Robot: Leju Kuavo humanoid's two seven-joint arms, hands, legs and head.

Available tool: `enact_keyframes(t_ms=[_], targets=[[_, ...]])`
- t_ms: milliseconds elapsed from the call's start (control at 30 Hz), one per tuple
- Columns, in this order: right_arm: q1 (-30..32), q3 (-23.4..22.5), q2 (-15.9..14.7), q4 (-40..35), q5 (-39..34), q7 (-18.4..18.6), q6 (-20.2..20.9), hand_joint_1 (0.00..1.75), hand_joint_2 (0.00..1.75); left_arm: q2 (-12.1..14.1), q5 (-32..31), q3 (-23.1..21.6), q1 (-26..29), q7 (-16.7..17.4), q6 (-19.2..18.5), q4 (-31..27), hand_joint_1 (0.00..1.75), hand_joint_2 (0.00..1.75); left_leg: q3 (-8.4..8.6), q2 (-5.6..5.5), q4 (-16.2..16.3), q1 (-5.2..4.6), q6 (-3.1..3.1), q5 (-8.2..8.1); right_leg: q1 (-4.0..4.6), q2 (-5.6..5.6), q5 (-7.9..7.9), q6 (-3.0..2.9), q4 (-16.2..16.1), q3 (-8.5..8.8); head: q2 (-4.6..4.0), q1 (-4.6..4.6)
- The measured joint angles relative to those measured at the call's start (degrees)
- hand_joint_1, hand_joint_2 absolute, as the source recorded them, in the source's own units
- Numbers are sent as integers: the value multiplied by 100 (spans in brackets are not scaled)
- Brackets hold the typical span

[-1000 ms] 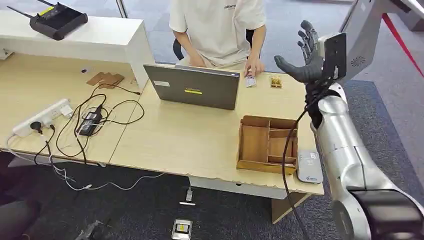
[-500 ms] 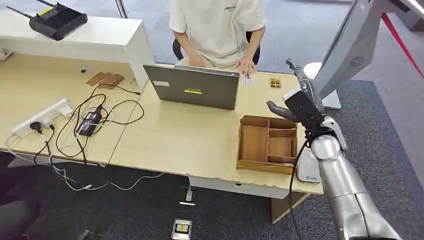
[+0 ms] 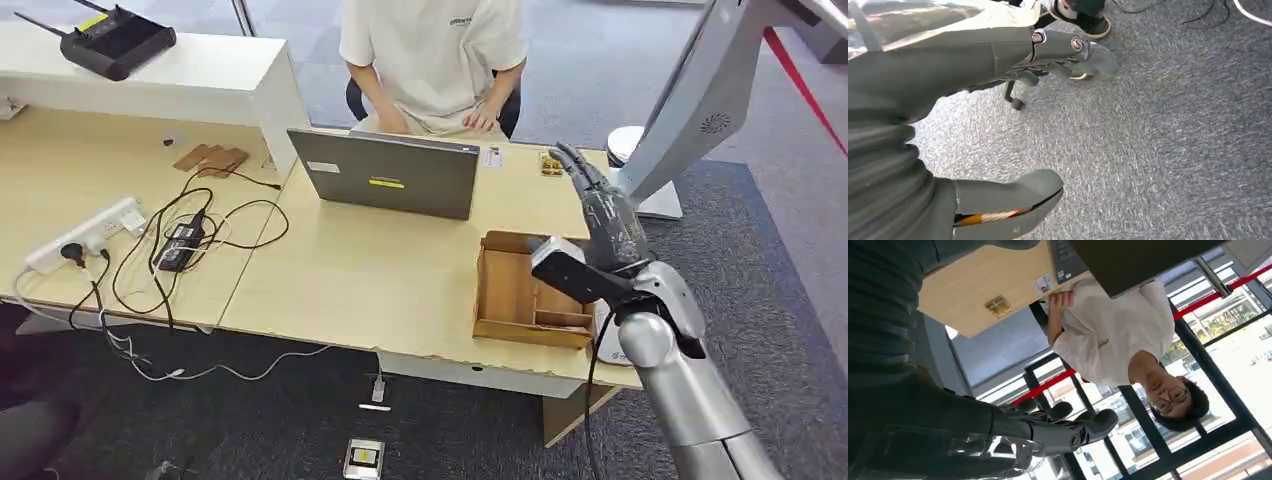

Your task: Pass the card to the sensor for recognition and then transmit it.

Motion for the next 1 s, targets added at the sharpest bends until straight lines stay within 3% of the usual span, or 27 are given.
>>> enact_keyframes(t_ms=[200, 467, 500, 1000], targets=[[236, 173, -148, -356, 309, 171, 219, 0, 175, 37, -17, 52, 8, -57, 0, 0, 0, 175, -1, 0, -1, 0, 0, 0, 0, 0, 0, 0, 0, 0, 0, -2], [618, 365, -280, -590, 481, 264, 208, 0, 175, 81, -120, 52, -17, -18, -61, 0, 0, 175, -1, 0, -1, 0, 0, 0, 0, 0, 0, 0, -1, -1, 0, -2], [647, 389, -291, -610, 496, 282, 208, 0, 175, 87, -135, 52, -25, -9, -70, 0, 0, 0, -1, 0, -1, 0, 0, 0, 0, 0, 0, 0, -1, -1, 0, 0], [729, 577, -487, -798, 781, 359, 276, 0, 175, 181, -208, 52, -164, 20, -138, 0, 0, 0, -1, 1, -1, 0, -1, 1, 0, 0, 0, 0, -1, -1, 0, -2]])
